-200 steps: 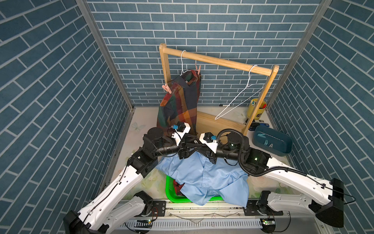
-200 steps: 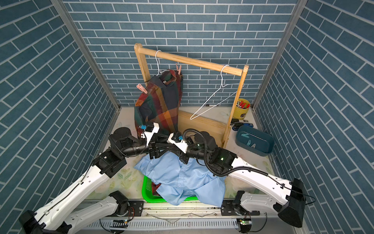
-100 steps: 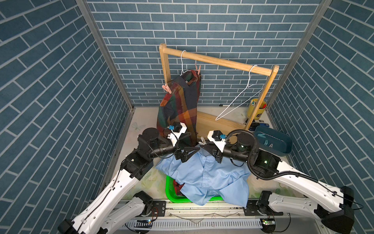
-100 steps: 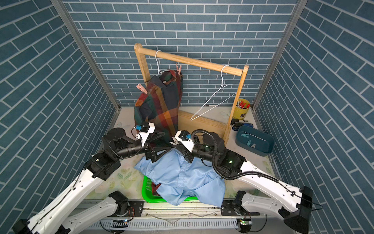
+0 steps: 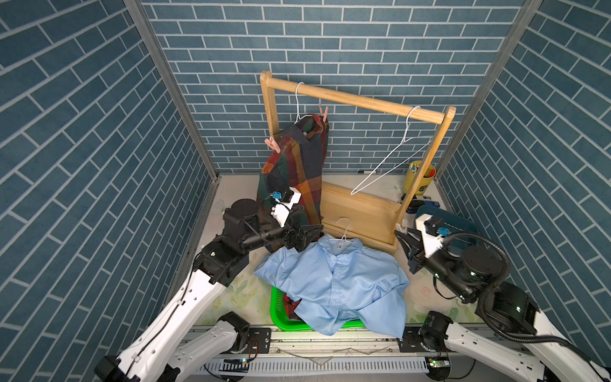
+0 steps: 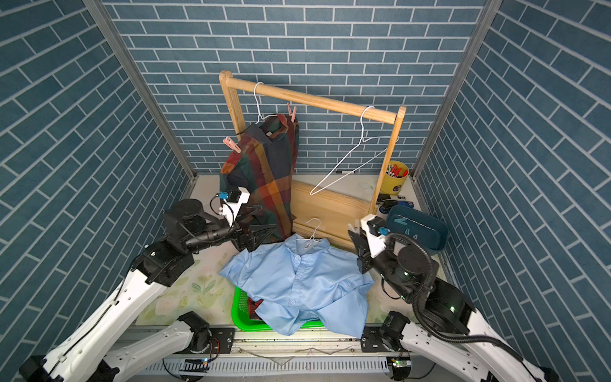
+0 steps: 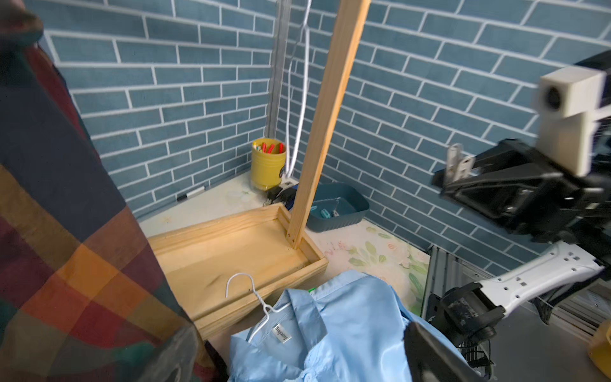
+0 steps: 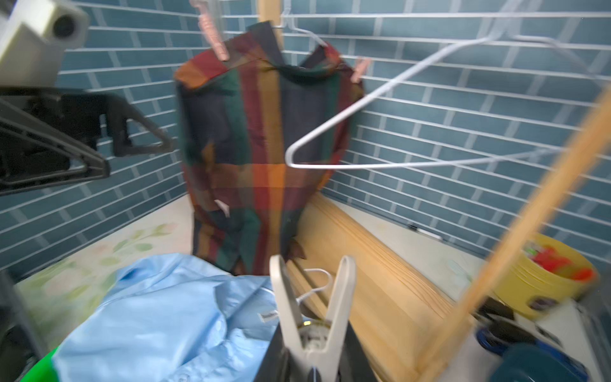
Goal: Remove the clothespins securing long-sleeve shirts to the hanger
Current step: Place the clamp in the storage box.
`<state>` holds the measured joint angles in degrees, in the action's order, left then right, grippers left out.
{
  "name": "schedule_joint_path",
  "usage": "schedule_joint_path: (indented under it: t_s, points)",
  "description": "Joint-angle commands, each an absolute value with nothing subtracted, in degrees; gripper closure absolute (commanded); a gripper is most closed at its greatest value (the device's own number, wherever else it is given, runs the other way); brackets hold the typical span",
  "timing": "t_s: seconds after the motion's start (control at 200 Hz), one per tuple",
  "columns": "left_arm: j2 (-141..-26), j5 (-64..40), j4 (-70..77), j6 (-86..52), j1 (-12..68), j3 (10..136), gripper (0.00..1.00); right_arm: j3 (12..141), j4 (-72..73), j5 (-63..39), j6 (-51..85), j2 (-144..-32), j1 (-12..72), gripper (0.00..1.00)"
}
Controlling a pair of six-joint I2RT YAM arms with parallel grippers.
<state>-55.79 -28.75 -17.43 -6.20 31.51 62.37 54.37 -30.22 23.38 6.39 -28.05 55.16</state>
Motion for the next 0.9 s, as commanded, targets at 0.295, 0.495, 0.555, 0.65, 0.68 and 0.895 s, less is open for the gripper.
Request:
schedule_joint_path:
  t_s: [0.295, 0.495, 0.555, 0.65, 0.68, 0.895]
  points:
    - [-61.7, -25.6, -21.6, -8.2, 31.5, 66.6, 0.00, 53.2, -51.1, 62.8, 26.2, -21.1, 55.0, 1.00]
    - [-63.0, -26.4, -22.0, -10.2, 31.6, 66.2, 0.00, 55.8, -44.7, 57.2, 22.5, -31.5, 52.6, 1.00]
    - [-63.6, -26.8, -22.2, -10.5, 31.6, 66.3, 0.00, 57.8, -44.3, 49.2, 22.5, -36.7, 47.2, 1.00]
    - [-63.6, -26.9, -22.3, -10.5, 31.6, 66.0, 0.00, 58.4, -40.6, 35.2, 22.7, -41.8, 36.0, 1.00]
    - [-63.4, -26.8, -22.4, -10.4, 31.6, 65.9, 0.00, 58.2, -39.0, 32.8, 22.7, -42.7, 33.3, 1.00]
    - [-62.0, -26.3, -23.7, -9.3, 31.6, 64.8, 0.00, 56.8, -32.1, 19.3, 26.0, -49.4, 11.4, 1.00]
